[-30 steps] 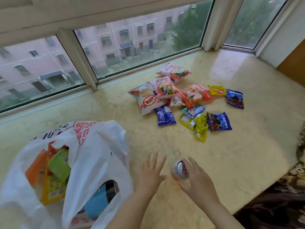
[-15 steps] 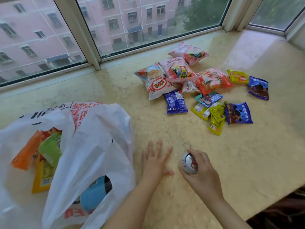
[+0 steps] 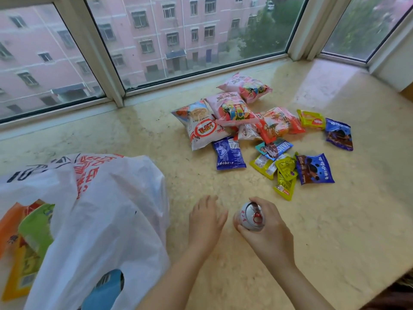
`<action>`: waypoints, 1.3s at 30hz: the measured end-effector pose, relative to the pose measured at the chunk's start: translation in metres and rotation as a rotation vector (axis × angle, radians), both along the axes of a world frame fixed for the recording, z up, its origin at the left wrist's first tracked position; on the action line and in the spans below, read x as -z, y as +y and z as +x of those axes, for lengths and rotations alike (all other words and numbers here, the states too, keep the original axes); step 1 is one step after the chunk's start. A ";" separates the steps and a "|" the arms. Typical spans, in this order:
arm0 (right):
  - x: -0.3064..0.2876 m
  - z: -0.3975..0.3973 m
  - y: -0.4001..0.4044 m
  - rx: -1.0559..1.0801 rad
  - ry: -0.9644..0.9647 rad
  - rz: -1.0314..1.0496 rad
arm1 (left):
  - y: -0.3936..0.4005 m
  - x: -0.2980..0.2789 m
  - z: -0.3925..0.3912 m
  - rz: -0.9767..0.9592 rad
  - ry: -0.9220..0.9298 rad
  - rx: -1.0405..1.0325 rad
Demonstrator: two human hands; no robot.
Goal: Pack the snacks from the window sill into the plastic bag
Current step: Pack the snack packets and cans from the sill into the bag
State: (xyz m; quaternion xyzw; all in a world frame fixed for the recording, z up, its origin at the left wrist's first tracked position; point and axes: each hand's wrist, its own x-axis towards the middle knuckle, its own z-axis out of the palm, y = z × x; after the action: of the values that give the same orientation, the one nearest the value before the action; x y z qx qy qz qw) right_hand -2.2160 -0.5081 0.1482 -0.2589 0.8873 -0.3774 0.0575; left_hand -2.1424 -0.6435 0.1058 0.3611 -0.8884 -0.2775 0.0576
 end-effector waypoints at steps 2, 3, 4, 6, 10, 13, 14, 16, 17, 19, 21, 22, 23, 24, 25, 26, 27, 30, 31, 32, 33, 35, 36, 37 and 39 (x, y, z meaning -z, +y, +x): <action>0.001 -0.008 -0.006 -0.018 0.023 0.007 | -0.016 -0.006 -0.029 0.090 0.054 -0.003; 0.002 -0.012 -0.009 -0.023 0.033 0.010 | -0.024 -0.008 -0.044 0.117 0.053 0.010; 0.003 -0.016 -0.012 -0.028 0.042 0.012 | -0.033 -0.009 -0.059 0.141 0.062 0.011; 0.006 -0.022 -0.018 -0.029 0.049 0.002 | -0.049 -0.008 -0.088 0.219 0.059 -0.033; 0.012 -0.029 -0.023 -0.043 0.081 -0.018 | -0.077 -0.004 -0.133 0.405 0.101 -0.284; 0.018 -0.029 -0.020 -0.069 0.092 -0.007 | -0.086 -0.008 -0.155 0.436 0.075 -0.388; 0.020 -0.029 -0.018 -0.070 0.085 -0.002 | -0.086 -0.008 -0.160 0.426 0.049 -0.403; 0.023 -0.027 -0.016 -0.066 0.069 0.006 | -0.085 -0.012 -0.167 0.418 0.000 -0.446; 0.024 -0.026 -0.017 -0.063 0.071 0.007 | -0.085 -0.013 -0.170 0.441 -0.008 -0.474; 0.025 -0.024 -0.019 -0.057 0.084 -0.004 | -0.085 -0.018 -0.173 0.521 -0.009 -0.513; 0.027 -0.023 -0.020 -0.042 0.084 -0.022 | -0.086 -0.021 -0.173 0.596 0.002 -0.520; 0.028 -0.023 -0.020 -0.036 0.077 -0.032 | -0.085 -0.021 -0.172 0.619 0.015 -0.515; 0.028 -0.022 -0.020 -0.034 0.063 -0.048 | -0.083 -0.021 -0.169 0.627 0.034 -0.506; 0.029 -0.021 -0.020 -0.038 0.037 -0.075 | -0.081 -0.021 -0.167 0.621 0.053 -0.488; 0.029 -0.020 -0.020 -0.047 0.002 -0.109 | -0.079 -0.022 -0.163 0.605 0.068 -0.464; 0.029 -0.020 -0.021 -0.057 -0.027 -0.144 | -0.077 -0.023 -0.158 0.587 0.085 -0.435; 0.030 -0.019 -0.023 -0.062 -0.045 -0.174 | -0.075 -0.025 -0.152 0.577 0.101 -0.410; 0.026 -0.017 -0.028 -0.054 -0.070 -0.213 | -0.071 -0.034 -0.128 0.568 0.145 -0.372; 0.023 -0.017 -0.029 -0.051 -0.070 -0.213 | -0.071 -0.038 -0.119 0.560 0.151 -0.363; 0.021 -0.016 -0.029 -0.050 -0.070 -0.208 | -0.071 -0.042 -0.110 0.558 0.164 -0.358; 0.019 -0.015 -0.028 -0.054 -0.074 -0.204 | -0.071 -0.049 -0.100 0.567 0.181 -0.362; 0.012 -0.011 -0.027 -0.055 -0.099 -0.211 | -0.072 -0.063 -0.080 0.601 0.227 -0.380; 0.006 -0.007 -0.026 -0.039 -0.127 -0.231 | -0.072 -0.071 -0.070 0.606 0.249 -0.382; -0.001 -0.002 -0.026 -0.021 -0.162 -0.261 | -0.072 -0.080 -0.060 0.596 0.269 -0.374; -0.021 0.010 -0.025 -0.026 -0.234 -0.302 | -0.071 -0.099 -0.036 0.557 0.284 -0.348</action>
State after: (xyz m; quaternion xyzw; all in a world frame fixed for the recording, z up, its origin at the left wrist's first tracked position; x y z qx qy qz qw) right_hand -2.2061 -0.5331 0.1688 -0.2305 0.8045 -0.5328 0.1256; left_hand -2.1789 -0.7142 0.2053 0.4667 -0.6869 -0.5425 0.1264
